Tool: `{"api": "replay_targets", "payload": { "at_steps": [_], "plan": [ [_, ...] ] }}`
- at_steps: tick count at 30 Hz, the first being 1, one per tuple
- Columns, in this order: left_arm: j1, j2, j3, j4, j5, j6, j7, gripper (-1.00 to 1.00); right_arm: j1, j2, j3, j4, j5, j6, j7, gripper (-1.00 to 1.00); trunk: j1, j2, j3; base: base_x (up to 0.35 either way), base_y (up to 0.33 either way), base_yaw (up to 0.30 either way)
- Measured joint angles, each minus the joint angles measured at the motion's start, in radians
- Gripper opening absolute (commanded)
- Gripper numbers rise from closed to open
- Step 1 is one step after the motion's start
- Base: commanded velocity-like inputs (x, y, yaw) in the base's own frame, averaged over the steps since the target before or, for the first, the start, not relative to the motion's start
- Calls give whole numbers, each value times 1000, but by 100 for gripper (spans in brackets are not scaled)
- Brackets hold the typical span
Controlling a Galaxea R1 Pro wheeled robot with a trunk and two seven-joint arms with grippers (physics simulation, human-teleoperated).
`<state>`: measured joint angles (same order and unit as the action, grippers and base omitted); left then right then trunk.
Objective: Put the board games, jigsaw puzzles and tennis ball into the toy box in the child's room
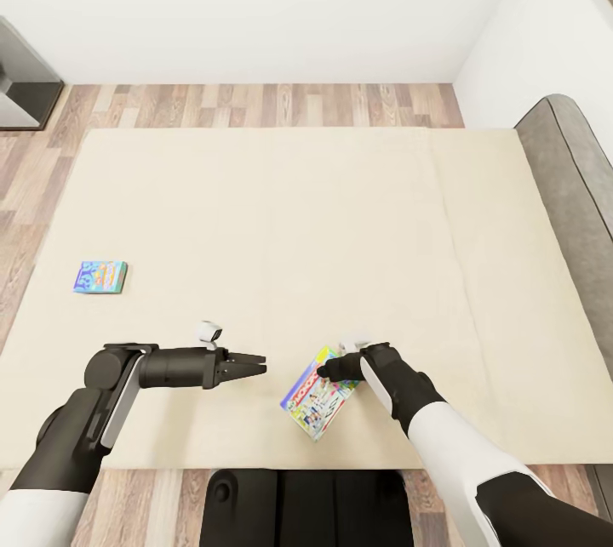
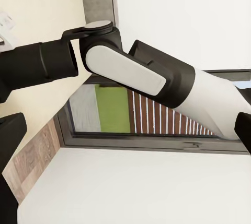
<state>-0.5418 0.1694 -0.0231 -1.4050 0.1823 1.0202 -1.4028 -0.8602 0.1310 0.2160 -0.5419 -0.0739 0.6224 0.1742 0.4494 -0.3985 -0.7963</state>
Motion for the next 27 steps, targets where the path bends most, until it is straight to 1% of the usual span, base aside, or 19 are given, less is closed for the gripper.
{"api": "replay_targets", "payload": {
  "at_steps": [27],
  "plan": [
    [0, 0, 0, 0, 0, 0, -1, 100, 0, 1, 0, 0, 2, 0, 0, 100, 0, 0, 0, 0, 13, 0]
  ]
}}
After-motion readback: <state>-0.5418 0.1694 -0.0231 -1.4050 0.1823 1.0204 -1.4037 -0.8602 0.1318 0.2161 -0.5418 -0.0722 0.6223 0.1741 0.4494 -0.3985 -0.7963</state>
